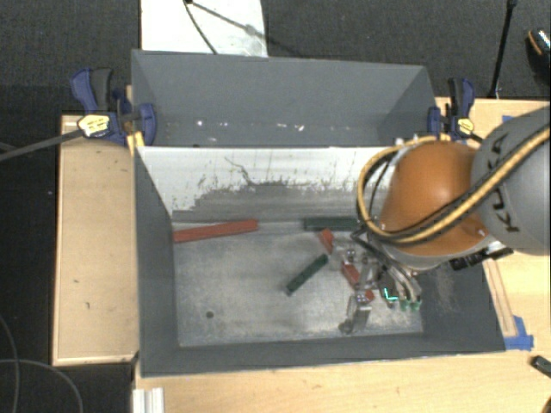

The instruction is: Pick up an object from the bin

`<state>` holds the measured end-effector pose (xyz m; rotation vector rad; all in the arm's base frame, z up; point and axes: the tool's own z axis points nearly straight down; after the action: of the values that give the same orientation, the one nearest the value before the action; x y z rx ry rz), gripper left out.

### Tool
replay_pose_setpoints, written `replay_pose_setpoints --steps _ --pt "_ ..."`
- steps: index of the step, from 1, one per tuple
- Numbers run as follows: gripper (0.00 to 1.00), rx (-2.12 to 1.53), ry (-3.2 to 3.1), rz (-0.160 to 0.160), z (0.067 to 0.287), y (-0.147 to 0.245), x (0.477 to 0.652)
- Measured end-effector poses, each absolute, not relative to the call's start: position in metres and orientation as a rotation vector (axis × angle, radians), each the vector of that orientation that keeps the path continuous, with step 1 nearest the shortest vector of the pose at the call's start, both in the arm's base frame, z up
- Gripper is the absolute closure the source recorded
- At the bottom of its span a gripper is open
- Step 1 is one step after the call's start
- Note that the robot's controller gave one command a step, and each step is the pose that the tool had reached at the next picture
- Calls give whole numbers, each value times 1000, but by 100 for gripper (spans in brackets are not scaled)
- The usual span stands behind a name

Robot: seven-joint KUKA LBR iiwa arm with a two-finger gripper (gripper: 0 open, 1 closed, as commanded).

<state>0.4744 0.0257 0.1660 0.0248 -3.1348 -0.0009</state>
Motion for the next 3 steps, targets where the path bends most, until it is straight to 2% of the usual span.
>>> replay_pose_setpoints --steps 1,2,3 --pt "0 617 -3083 -2 69 64 558" --pt "0 647 -3077 0 102 46 545" --pt "0 909 -3013 0 103 48 578"
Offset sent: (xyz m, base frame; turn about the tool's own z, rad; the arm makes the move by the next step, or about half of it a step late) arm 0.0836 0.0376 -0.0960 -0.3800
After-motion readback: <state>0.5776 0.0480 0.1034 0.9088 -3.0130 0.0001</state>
